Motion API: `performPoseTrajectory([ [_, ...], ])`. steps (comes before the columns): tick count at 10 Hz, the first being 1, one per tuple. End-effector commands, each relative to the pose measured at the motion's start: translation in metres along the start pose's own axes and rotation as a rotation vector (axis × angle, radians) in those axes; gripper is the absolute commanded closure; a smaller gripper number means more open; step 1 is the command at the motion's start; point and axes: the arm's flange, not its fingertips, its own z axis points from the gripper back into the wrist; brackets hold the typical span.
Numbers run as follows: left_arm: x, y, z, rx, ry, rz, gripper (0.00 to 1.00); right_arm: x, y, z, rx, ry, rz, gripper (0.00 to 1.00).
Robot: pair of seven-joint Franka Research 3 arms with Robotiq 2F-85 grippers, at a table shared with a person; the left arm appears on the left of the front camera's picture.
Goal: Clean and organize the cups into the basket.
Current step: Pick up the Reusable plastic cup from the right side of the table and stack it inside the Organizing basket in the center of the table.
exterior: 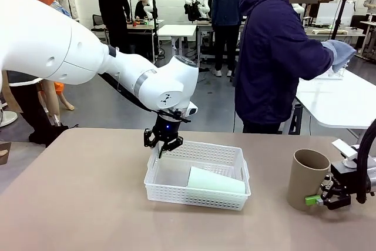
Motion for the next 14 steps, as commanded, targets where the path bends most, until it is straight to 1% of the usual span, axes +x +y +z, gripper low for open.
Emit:
performPoseTrajectory([
  [1,-0.001,0.002,-0.001,0.011,-0.006,-0.005,1.00,0.002,-0.008,-0.010,-0.006,-0.039,0.031,0.00],
  [3,-0.001,0.002,-0.001,0.011,-0.006,-0.005,1.00,0.001,-0.011,-0.014,0.007,-0.058,0.028,0.00],
  [4,-0.001,0.002,-0.001,0.011,-0.006,-0.005,1.00,0.000,-0.010,-0.017,0.034,-0.054,0.048,0.00],
  [5,-0.001,0.002,-0.001,0.011,-0.006,-0.005,1.00,0.000,-0.010,-0.018,0.036,-0.057,0.063,0.59],
  [6,-0.001,0.002,-0.001,0.011,-0.006,-0.005,1.00,-0.001,-0.011,-0.017,0.039,-0.058,0.065,0.59],
  [7,-0.001,0.002,-0.001,0.011,-0.006,-0.005,1.00,-0.001,-0.010,-0.017,0.035,-0.059,0.068,1.00],
  [8,-0.001,0.002,-0.001,0.011,-0.006,-0.005,1.00,0.001,-0.009,-0.015,0.034,-0.057,0.072,0.64],
  [9,-0.001,0.002,-0.001,0.011,-0.006,-0.005,1.00,0.011,-0.002,-0.011,0.005,-0.055,0.066,1.00],
  [10,-0.001,0.002,-0.001,0.011,-0.006,-0.005,1.00,0.033,0.006,-0.004,-0.053,-0.040,-0.006,0.79],
  [11,-0.001,0.002,-0.001,0.011,-0.006,-0.005,1.00,0.070,0.016,0.012,-0.130,-0.020,-0.080,0.79],
  [13,-0.001,0.002,-0.001,0.011,-0.006,-0.005,1.00,0.142,0.032,0.045,-0.209,-0.040,-0.073,0.79],
  [14,-0.001,0.002,-0.001,0.011,-0.006,-0.005,1.00,0.172,0.037,0.058,-0.215,-0.069,-0.061,0.79],
])
